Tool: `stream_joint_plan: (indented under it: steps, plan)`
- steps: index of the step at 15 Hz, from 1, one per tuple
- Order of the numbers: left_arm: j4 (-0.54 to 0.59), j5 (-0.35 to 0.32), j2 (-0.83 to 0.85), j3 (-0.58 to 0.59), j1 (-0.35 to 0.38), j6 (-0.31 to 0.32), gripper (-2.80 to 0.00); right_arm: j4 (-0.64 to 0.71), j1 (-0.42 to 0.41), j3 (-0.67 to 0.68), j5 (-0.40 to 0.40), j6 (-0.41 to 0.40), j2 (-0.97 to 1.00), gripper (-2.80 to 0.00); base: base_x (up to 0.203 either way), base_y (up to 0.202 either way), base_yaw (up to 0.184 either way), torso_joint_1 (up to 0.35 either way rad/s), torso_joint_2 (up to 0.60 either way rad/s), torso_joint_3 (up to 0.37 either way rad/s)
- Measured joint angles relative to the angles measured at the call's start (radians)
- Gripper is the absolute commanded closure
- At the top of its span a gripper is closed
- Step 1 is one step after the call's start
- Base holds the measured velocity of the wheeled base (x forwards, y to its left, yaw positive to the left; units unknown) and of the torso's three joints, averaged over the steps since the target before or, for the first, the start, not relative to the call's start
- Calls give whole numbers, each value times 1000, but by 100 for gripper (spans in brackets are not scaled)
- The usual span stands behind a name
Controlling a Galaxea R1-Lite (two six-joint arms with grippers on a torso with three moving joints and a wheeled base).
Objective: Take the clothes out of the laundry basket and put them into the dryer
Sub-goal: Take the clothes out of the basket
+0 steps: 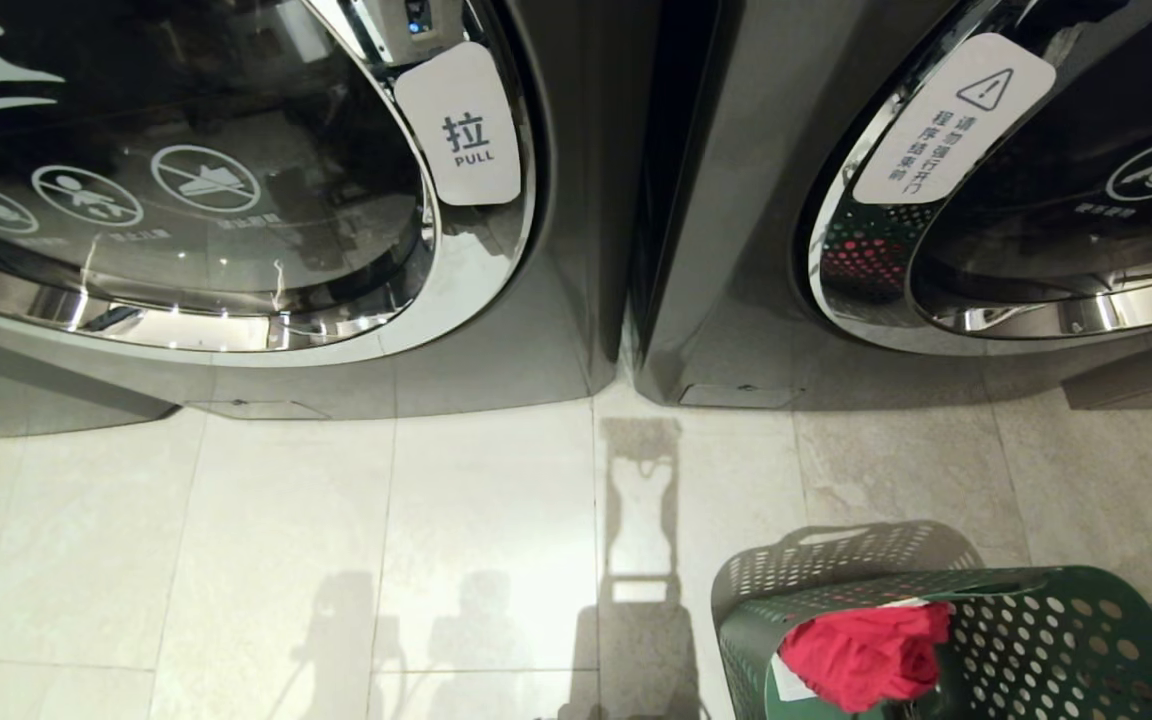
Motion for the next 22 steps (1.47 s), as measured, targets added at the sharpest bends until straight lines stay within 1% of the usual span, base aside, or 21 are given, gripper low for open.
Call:
stream_joint_plan:
  steps: [2,4,5,6,7,8,10,11,13,14,16,18,19,20,22]
  plan:
    - [0,0,0,0,0,0,0,5,0,0,3,-24,0,0,0,0,0,0,0,0]
    - [0,0,0,0,0,1,0,24,-1,-8,7,-89,0,0,0,0,0,0,0,0]
    - [0,0,0,0,0,0,0,42,-1,-32,-2,-117,3,0,0,0,0,0,0,0]
    - [0,0,0,0,0,0,0,74,-1,-74,-26,-126,18,0,0,0,0,0,0,0]
    - [0,0,0,0,0,0,0,114,-2,-128,-55,-117,50,0,0,0,0,0,0,0]
    - [0,0,0,0,0,0,0,154,-3,-189,-82,-90,106,0,0,0,0,0,0,0]
    - [0,0,0,0,0,0,0,223,-10,-297,-117,10,285,0,0,0,0,0,0,0]
    - [0,0,0,0,0,0,0,258,-16,-338,-129,79,401,0,0,0,0,0,0,0]
    - [0,0,0,0,0,0,0,305,-24,-373,-141,214,622,0,0,0,0,0,0,0]
    - [0,0,0,0,0,0,0,320,-27,-378,-142,274,729,0,0,0,0,0,0,0]
    - [0,0,0,0,0,0,0,331,-33,-379,-114,388,941,0,0,0,0,0,0,0]
    - [0,0,0,0,0,0,0,278,-37,-369,-76,474,1123,0,0,0,0,0,0,0]
    - [0,0,0,0,0,0,0,227,-39,-360,-66,493,1212,0,0,0,0,0,0,0]
    - [0,0,0,0,0,0,0,163,-45,-347,-60,493,1294,0,0,0,0,0,0,0]
    - [0,0,0,0,0,0,0,28,-82,-322,-51,451,1466,0,0,0,0,0,0,0]
